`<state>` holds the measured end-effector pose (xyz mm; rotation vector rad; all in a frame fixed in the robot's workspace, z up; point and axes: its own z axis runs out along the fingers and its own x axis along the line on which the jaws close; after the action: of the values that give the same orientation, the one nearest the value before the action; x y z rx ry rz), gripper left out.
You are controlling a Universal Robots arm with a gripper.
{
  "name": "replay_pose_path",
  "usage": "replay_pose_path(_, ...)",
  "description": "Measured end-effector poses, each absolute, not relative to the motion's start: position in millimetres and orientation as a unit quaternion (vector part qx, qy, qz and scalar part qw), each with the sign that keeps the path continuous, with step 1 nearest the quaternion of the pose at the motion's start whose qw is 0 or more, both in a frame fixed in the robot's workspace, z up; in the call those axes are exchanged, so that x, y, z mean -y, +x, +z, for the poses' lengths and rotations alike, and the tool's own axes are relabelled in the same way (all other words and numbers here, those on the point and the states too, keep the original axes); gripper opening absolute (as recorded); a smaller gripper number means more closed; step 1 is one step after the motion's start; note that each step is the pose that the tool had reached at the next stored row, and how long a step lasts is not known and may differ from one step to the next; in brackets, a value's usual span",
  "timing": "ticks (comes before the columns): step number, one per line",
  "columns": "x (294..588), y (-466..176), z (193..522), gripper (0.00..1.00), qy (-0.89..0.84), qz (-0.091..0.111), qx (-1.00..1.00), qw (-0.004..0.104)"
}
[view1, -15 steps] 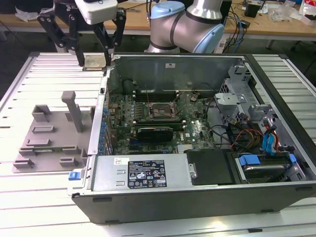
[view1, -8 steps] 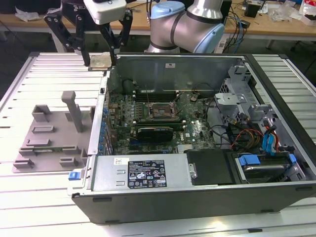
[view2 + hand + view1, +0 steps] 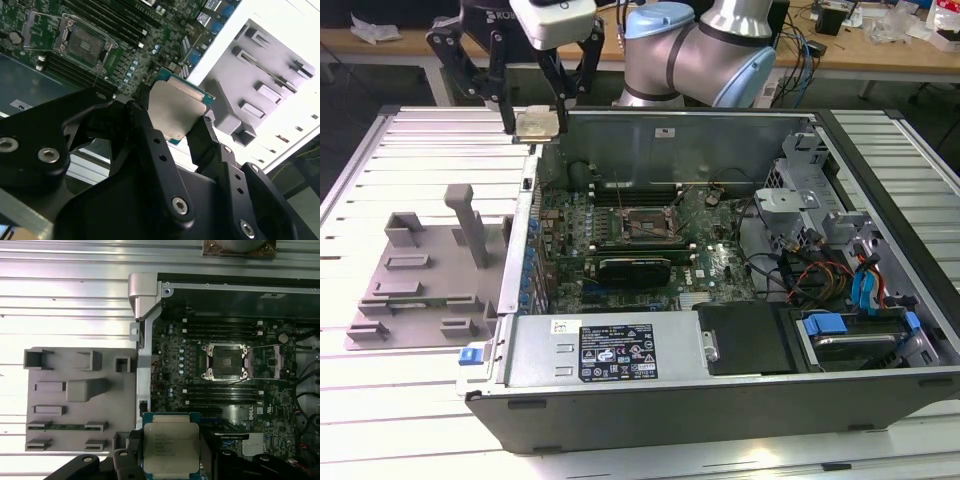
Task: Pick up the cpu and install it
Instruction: 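Pick up the cpu and move it towards the insertion slot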
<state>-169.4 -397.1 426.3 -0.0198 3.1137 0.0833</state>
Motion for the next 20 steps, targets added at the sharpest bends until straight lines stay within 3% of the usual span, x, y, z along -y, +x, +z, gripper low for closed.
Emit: replay_pose_path(20, 397, -95, 426, 0.54, -0.006, 0.027, -1.000, 0.013)
